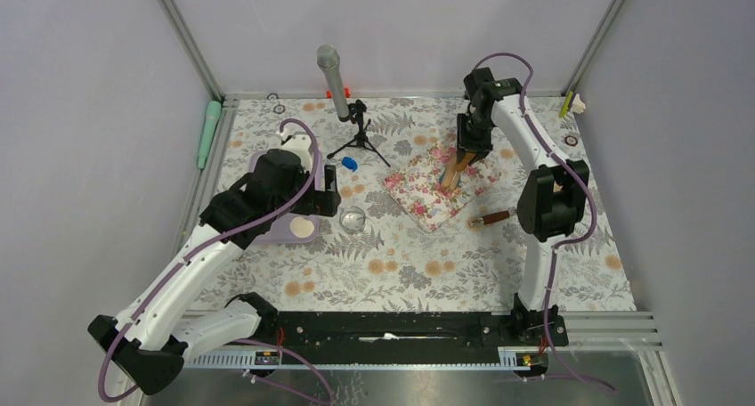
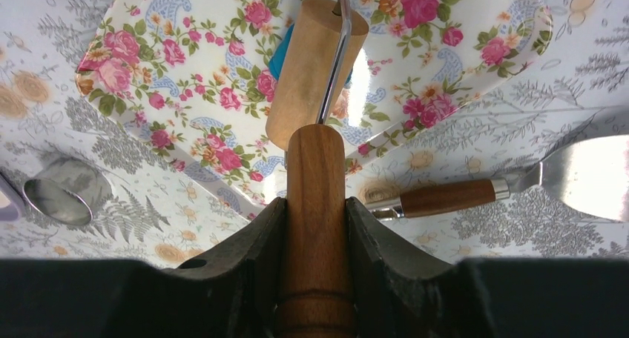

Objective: Roll out the dumpling wrappers from the dough
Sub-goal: Move the work surface to the center of the board.

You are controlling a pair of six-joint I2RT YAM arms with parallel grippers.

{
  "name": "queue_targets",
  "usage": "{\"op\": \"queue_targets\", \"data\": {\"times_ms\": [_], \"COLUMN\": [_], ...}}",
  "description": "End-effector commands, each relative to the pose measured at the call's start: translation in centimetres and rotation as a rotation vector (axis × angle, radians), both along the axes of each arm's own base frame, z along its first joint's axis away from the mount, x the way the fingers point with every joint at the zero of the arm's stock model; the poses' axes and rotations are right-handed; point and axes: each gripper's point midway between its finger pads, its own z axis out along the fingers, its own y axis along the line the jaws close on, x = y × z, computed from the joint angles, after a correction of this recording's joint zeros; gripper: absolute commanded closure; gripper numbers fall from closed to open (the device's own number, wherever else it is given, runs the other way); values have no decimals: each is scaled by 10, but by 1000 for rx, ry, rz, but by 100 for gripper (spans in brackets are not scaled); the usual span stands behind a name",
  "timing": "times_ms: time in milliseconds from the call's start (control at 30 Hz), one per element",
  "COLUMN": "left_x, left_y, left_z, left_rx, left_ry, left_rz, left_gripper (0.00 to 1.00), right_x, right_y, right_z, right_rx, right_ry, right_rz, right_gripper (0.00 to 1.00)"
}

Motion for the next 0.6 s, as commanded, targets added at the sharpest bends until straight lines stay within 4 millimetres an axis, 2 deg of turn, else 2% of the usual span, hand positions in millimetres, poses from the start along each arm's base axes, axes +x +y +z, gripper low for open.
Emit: {"op": "queue_targets", "data": {"times_ms": [0, 167, 333, 433, 567], "left_x": [4, 4, 1, -1, 6], "left_y": [3, 1, -3, -19, -50], "left_z": [11, 14, 10, 3, -22], "left_rx": [-3, -10, -17, -77, -123], "left_ry": [-54, -59, -42, -5, 67], "left_rz": [9, 0, -28, -63, -67], "left_gripper": [1, 1, 1, 1, 1], "right_x": [19, 22, 7, -10, -30], "right_y": [2, 12, 8, 8, 11], "right_z": [-17, -21, -22, -21, -20], "right_rx": [-70, -60, -66, -41, -7], "right_ry": [-3, 1, 16, 31, 36], "right_rz": [11, 17, 21, 26, 23], "right_gripper": [100, 100, 100, 100, 100]}}
